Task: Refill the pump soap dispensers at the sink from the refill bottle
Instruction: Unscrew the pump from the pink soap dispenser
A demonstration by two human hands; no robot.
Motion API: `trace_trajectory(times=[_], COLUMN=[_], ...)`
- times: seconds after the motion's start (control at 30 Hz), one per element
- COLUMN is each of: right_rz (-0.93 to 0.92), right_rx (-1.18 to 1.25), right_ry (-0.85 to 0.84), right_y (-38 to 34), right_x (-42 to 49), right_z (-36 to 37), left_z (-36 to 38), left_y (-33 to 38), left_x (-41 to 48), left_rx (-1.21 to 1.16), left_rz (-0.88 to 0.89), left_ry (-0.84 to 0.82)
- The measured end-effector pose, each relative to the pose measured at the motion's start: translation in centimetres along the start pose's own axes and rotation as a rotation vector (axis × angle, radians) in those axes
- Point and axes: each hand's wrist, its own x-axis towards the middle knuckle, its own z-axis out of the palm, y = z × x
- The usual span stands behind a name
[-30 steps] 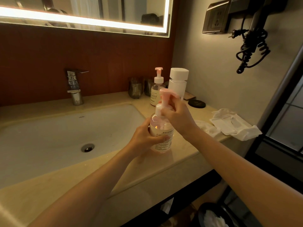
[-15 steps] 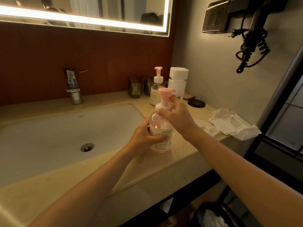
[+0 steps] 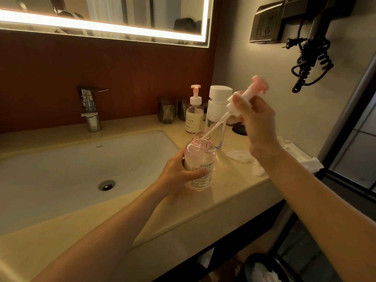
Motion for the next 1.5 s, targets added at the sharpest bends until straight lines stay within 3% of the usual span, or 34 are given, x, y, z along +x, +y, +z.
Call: trace_trajectory(times=[0.23, 0.43, 0.63, 0.83, 0.9, 1.1, 1.5], right_rz=[0.159, 0.440, 0.481, 0.480, 0.445, 0.351, 0.227], right_rx=[0.110, -0.386, -0.513, -0.558, -0.569, -0.420, -0.268], right_ry=[0.400, 0.133, 0.085, 0.039, 0.065, 0.074, 0.131], right_y=[3.6, 10.4, 12.2, 13.1, 13.0, 12.3, 14.3], right_x=[2.3, 2.1, 2.6, 2.9, 3.1, 4.8, 7.7], right_z=[-6.7, -7.6, -5.5, -4.8, -4.7, -2.3, 0.0], left_z=[0.5, 2.0, 3.8, 2.0, 0.1, -3.0, -2.2], left_y=[0.1, 0.4, 0.9, 1.6, 1.6, 0.0, -3.3], left_x=[0.8, 2.7, 5.0, 5.9, 6.5, 11.6, 23.5], left_rx=[-0.009, 0.023, 0.027, 0.009, 0.005, 0.061, 0.119], left_rz=[-0.013, -0.030, -0.056, -0.190, -0.232, -0.240, -0.112], left_ry=[0.012, 0.038, 0.065, -0.071, -0.026, 0.317, 0.387])
